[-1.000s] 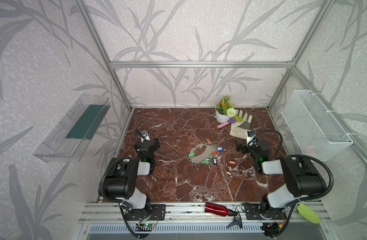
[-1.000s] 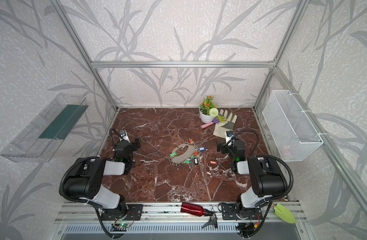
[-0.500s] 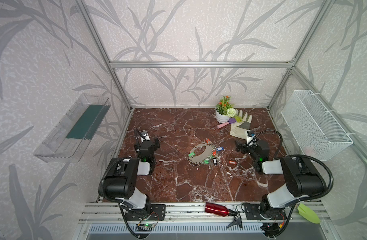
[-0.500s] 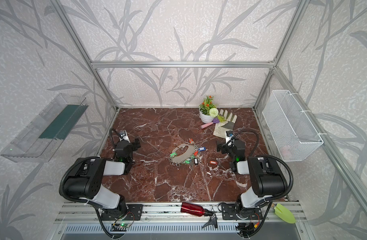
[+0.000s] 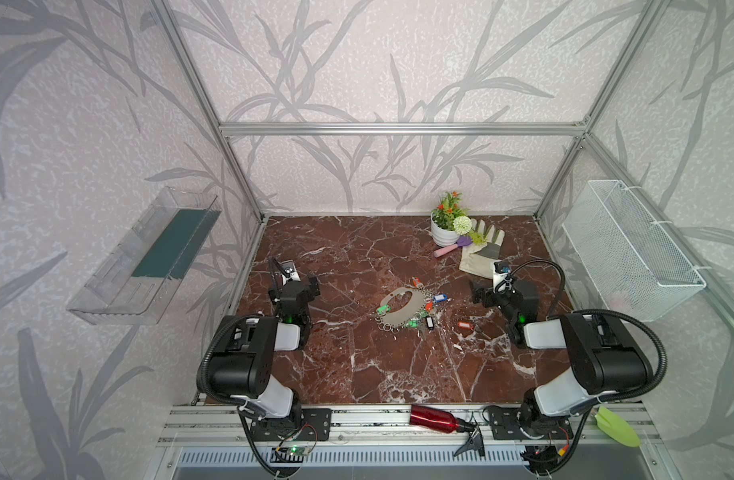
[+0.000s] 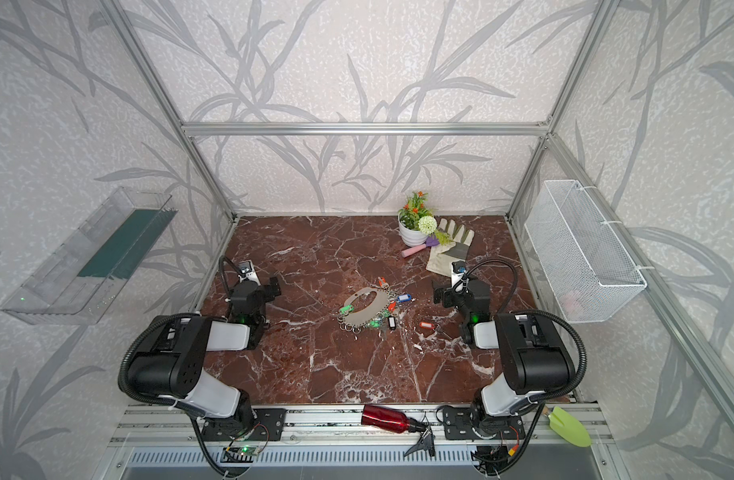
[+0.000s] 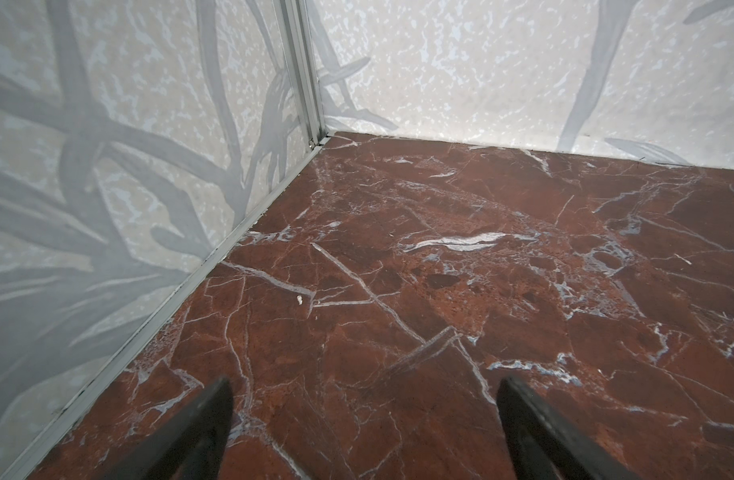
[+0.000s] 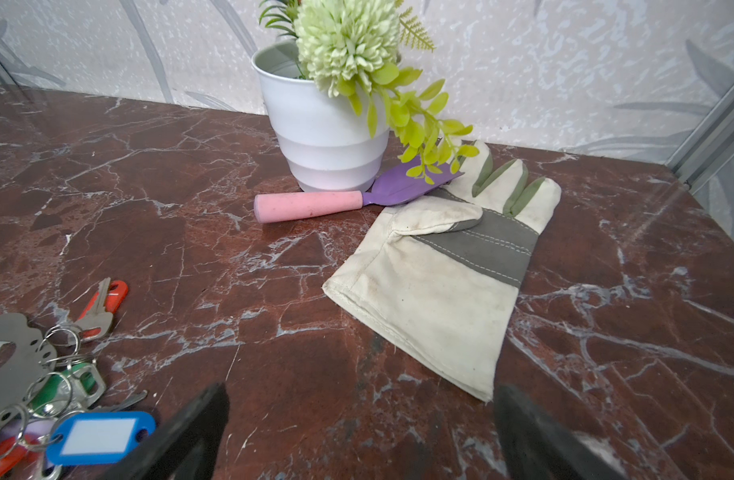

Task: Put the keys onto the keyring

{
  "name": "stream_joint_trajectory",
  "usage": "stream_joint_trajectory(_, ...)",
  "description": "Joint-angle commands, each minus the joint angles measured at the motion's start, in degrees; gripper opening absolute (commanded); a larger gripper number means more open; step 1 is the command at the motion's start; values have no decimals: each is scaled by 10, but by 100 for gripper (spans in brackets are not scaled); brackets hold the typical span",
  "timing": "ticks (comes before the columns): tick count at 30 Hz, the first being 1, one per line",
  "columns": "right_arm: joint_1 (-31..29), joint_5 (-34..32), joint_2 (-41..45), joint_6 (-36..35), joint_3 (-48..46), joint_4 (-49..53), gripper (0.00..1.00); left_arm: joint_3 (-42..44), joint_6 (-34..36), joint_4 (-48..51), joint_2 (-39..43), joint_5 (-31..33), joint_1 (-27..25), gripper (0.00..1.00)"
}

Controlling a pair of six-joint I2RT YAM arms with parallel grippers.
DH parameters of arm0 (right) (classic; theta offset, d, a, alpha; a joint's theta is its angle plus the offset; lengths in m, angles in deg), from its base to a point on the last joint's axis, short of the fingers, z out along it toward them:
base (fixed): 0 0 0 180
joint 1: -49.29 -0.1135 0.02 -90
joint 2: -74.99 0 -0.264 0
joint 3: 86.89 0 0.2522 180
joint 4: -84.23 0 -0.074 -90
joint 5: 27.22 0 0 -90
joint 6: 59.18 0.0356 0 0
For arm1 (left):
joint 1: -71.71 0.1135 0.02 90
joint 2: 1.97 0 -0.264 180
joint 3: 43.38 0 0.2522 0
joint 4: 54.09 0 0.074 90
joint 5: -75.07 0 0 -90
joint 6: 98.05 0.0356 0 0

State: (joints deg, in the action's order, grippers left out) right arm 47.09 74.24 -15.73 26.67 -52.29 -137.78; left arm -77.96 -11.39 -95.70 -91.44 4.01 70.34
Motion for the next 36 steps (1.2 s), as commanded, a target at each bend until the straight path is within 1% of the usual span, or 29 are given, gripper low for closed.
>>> stream_joint_trajectory(1,-2,-4,-4,-2,3,-13,99,3,7,-14,-6,-2,1,99)
stream_joint_trajectory(13,2,-9,-4,5,3,-14,99,-1,-2,-5,-6,-3,6,99)
stream_joint_trajectory(14,3,-33,-4,14,2,-16,99,1,-1,-8,-6,-2,6,99)
stream_joint_trajectory(16,0,-49,4,18,-6,-30,99,2,3,-13,-5,2,4,99)
stream_joint_trajectory(17,-10,-79,33,12,-21,-30,99,3,3,-5,7,38,-7,99)
stream_joint_trajectory(19,-52,-177,120,-11,-15,60,99,7,6,17,26,23,-11,99)
stream_joint_trajectory(20,-69,-193,167,-20,7,121,99,10,8,11,26,18,-11,99)
stream_joint_trajectory(21,-74,-179,200,-13,29,189,99,15,12,-5,21,18,-11,99)
stream_joint_trajectory(22,-73,-166,221,8,45,224,99,20,15,-26,14,18,-11,99)
stream_joint_trajectory(23,-73,-179,238,60,60,248,99,23,22,-51,6,21,-12,99)
stream_joint_trajectory(25,-71,-213,261,142,66,267,99,22,3,-35,15,35,-9,99)
stream_joint_trajectory(26,-67,-212,280,178,72,298,99,22,-6,-29,20,30,-3,99)
stream_joint_trajectory(27,-59,-198,297,211,81,332,99,22,-11,-21,27,18,4,99)
stream_joint_trajectory(28,-53,-178,307,225,89,349,99,18,-8,-8,41,27,6,99)
stream_joint_trajectory(30,-50,-153,324,234,90,354,99,-20,-46,142,121,87,10,99)
stream_joint_trajectory(31,-50,-156,330,249,82,343,99,-41,-59,212,155,107,12,99)
stream_joint_trajectory(32,-49,-172,335,279,70,325,99,-63,-64,275,188,115,12,99)
stream_joint_trajectory(33,-44,-183,337,317,51,294,99,-78,-63,319,210,110,11,99)
stream_joint_trajectory(34,-38,-178,335,342,36,264,99,-86,-66,345,225,99,11,99)
stream_joint_trajectory(35,-32,-176,332,367,29,254,99,-94,-100,379,239,95,9,99)
stream_joint_trajectory(36,-32,-177,332,386,33,271,99,-104,-151,421,249,96,8,99)
